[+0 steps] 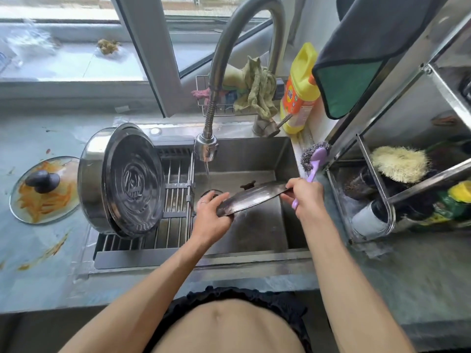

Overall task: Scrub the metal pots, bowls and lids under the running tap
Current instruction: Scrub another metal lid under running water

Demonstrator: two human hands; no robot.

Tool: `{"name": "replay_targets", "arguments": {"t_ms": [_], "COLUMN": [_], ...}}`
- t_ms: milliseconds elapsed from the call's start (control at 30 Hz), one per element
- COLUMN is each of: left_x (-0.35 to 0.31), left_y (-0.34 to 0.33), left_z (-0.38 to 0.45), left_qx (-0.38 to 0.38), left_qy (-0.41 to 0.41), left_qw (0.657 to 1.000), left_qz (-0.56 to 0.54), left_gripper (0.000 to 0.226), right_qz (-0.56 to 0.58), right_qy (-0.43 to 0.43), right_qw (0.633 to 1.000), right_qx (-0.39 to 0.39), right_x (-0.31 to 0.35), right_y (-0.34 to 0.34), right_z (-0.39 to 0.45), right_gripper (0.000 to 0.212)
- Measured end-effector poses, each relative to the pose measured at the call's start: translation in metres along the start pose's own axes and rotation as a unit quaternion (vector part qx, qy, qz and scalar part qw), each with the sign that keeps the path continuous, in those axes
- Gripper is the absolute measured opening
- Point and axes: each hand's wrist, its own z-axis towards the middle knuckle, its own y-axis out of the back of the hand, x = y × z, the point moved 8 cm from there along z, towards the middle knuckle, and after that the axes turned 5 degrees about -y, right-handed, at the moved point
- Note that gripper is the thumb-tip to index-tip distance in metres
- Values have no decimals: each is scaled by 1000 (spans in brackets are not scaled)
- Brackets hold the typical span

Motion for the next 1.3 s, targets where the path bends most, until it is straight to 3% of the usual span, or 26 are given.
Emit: {"name": "replay_targets", "arguments": {"t_ms": [100,133,200,233,300,367,533,700,800,900,1133,1300], "left_x": [8,9,12,14,27,34,23,26,19,22,38,40], "left_y": [16,20,19,20,25,33,38,40,49,57,58,52], "left_z": [-12,-15,-16,-15,-13,-12,-18,-10,-7,-8,-13,-22], "left_qx": [-33,-53,-94,-118,-164,-182,-131,-73,-79,-90,-65,-45], "left_qy": [145,179,238,263,312,336,338,274,256,262,249,236], "left_qw": [973,942,836,784,741,743,770,820,838,837,860,870], "left_qz": [-176,-278,-485,-550,-572,-549,-526,-497,-476,-472,-441,-431], "left_gripper": [72,74,55,34,14,17,27,53,68,79,68,64], "right_qz": [15,14,16,20,22,-38,-275,-487,-490,-444,-356,-308], "right_qy": [-16,-18,-17,-17,-18,-17,0,87,115,127,70,30], "right_qw": [1000,1000,999,999,999,999,961,869,864,885,925,944], "right_qx": [-14,-18,-24,-24,-18,-25,-18,-30,13,55,117,115], "right_x": [-12,-16,-21,-24,-29,-36,-48,-31,-27,-28,-47,-56], "right_y": [12,16,20,21,21,24,35,28,9,-16,-71,-101], "right_z": [3,3,2,1,1,3,6,9,13,13,10,18], "right_gripper": [37,31,20,19,22,25,10,19,21,21,28,72]}}
